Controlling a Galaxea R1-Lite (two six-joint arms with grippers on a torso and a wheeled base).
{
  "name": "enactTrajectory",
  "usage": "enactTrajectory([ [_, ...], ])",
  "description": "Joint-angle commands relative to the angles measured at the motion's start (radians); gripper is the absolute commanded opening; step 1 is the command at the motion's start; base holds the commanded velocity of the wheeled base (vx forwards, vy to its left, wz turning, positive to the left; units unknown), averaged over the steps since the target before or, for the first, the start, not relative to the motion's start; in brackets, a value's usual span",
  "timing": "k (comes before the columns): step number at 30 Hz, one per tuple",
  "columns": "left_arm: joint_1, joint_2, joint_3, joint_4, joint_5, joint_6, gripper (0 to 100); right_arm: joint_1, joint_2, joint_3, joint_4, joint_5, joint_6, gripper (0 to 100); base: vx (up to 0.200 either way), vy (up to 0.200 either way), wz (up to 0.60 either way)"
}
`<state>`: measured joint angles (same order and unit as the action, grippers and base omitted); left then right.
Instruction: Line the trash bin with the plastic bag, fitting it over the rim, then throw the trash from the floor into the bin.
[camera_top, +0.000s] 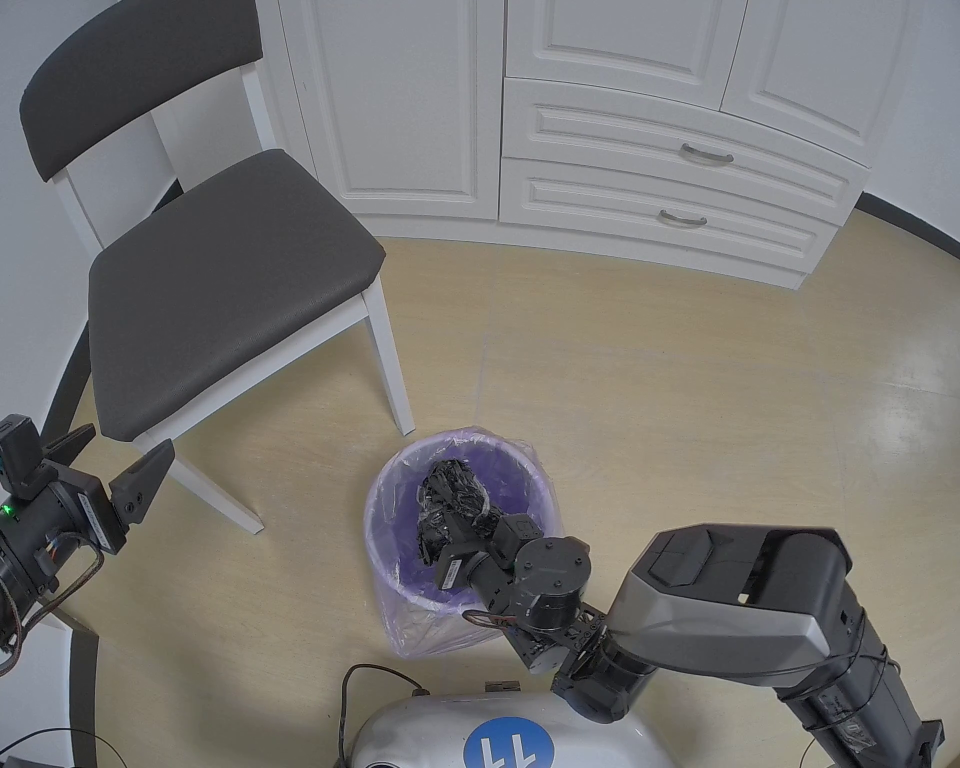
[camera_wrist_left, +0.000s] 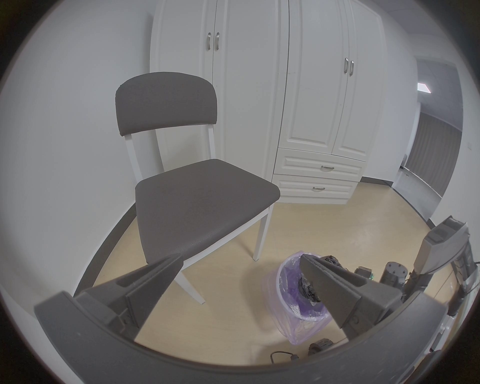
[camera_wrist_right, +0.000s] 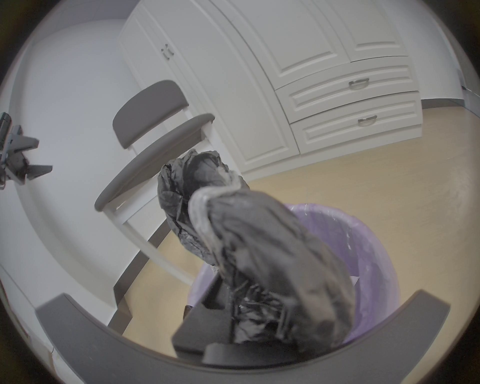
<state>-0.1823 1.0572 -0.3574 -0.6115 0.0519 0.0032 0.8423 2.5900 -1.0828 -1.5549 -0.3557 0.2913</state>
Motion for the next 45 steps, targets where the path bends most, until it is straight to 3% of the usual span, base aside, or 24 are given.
enactTrajectory([
  [1,0.0,0.01,0.005,0.001,0.0,0.001,100,0.009,0.105,-0.105,-0.016,-0.049,0.006,0,0.0,0.0,0.0],
  [22,0.0,0.017,0.006,0.001,-0.001,0.001,100,-0.012,0.205,-0.163,-0.016,-0.043,0.005,0,0.0,0.0,0.0],
  [30,0.0,0.012,0.005,-0.004,-0.001,0.001,100,0.009,0.061,-0.075,-0.016,-0.051,-0.018,0,0.0,0.0,0.0],
  [34,0.0,0.01,0.002,-0.007,-0.003,0.0,100,0.001,-0.001,-0.028,0.009,-0.038,-0.063,0,0.0,0.0,0.0],
  [40,-0.008,0.01,0.006,-0.007,-0.003,0.001,100,-0.026,0.002,-0.046,0.095,0.044,-0.063,0,0.0,0.0,0.0],
  [45,-0.014,0.009,0.006,-0.002,-0.004,0.001,100,-0.049,0.056,-0.095,0.096,0.069,-0.063,0,0.0,0.0,0.0],
])
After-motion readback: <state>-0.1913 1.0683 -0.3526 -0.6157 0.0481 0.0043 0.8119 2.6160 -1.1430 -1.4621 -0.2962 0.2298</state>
